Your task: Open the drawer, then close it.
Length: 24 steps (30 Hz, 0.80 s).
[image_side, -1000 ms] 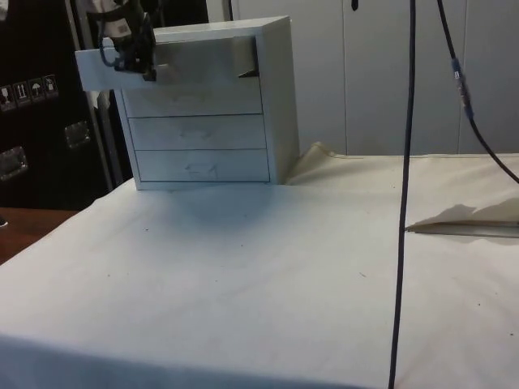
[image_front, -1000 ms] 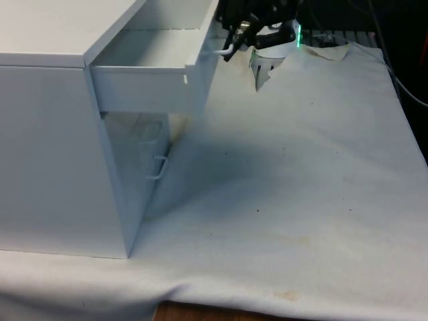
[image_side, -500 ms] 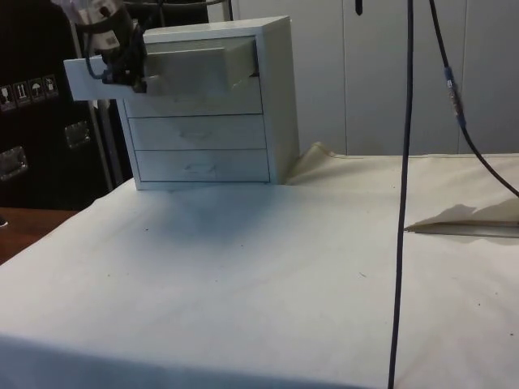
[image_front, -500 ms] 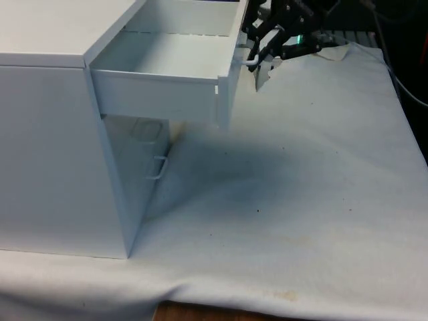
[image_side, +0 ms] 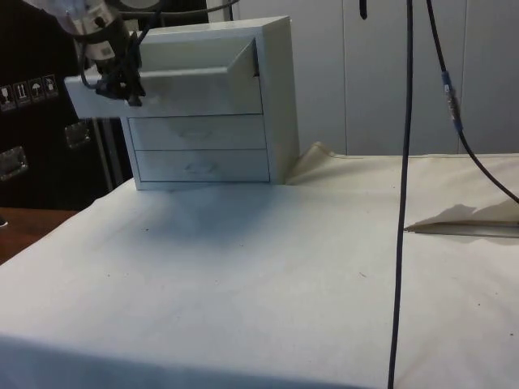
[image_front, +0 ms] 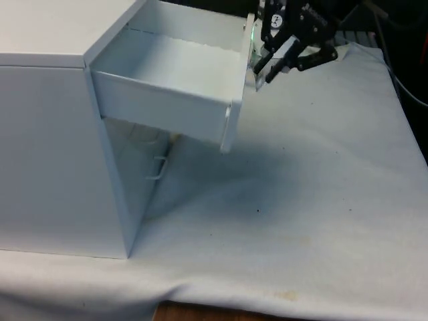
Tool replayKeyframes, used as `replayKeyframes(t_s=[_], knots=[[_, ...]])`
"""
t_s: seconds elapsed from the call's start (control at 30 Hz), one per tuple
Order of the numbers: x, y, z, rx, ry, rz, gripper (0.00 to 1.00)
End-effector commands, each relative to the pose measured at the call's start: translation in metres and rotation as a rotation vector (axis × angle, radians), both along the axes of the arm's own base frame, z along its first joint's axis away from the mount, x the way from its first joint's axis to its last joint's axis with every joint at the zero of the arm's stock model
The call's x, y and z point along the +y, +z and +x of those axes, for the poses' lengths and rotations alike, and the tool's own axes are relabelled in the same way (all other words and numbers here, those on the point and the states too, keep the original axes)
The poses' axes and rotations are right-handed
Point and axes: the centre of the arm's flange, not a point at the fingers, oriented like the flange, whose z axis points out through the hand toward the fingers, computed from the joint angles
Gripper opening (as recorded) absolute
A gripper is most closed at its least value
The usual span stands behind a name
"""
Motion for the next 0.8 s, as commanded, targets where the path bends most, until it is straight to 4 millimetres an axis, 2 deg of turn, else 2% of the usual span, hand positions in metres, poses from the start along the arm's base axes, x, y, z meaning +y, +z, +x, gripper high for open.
replayKeyframes(t_s=[0.0,0.03,0.07,0.1,0.13,0.3,0.33,0.43,0.47,0.5,0.57,0.77], knots=[[0.001,-0.001,0.001,0.0,0.0,0.0,0.2],[0.002,-0.001,0.001,-0.002,-0.001,0.0,0.31],[0.002,-0.001,0.001,-0.002,-0.001,0.0,0.36],[0.001,0.0,0.0,-0.002,-0.001,0.002,0.41],[0.002,-0.001,0.001,-0.001,-0.001,0.0,0.41],[0.003,-0.001,0.0,-0.002,-0.002,0.001,0.66],[0.003,-0.001,0.0,-0.002,-0.002,0.001,0.76],[0.002,-0.001,0.0,-0.002,-0.001,0.002,0.91],[0.006,-0.004,0.0,-0.002,-0.002,0.002,0.91],[0.01,-0.006,0.0,-0.002,-0.002,0.003,0.99],[0.018,-0.014,-0.001,-0.003,-0.005,0.014,1.0],[0.026,-0.027,-0.001,-0.003,-0.011,0.037,1.0]])
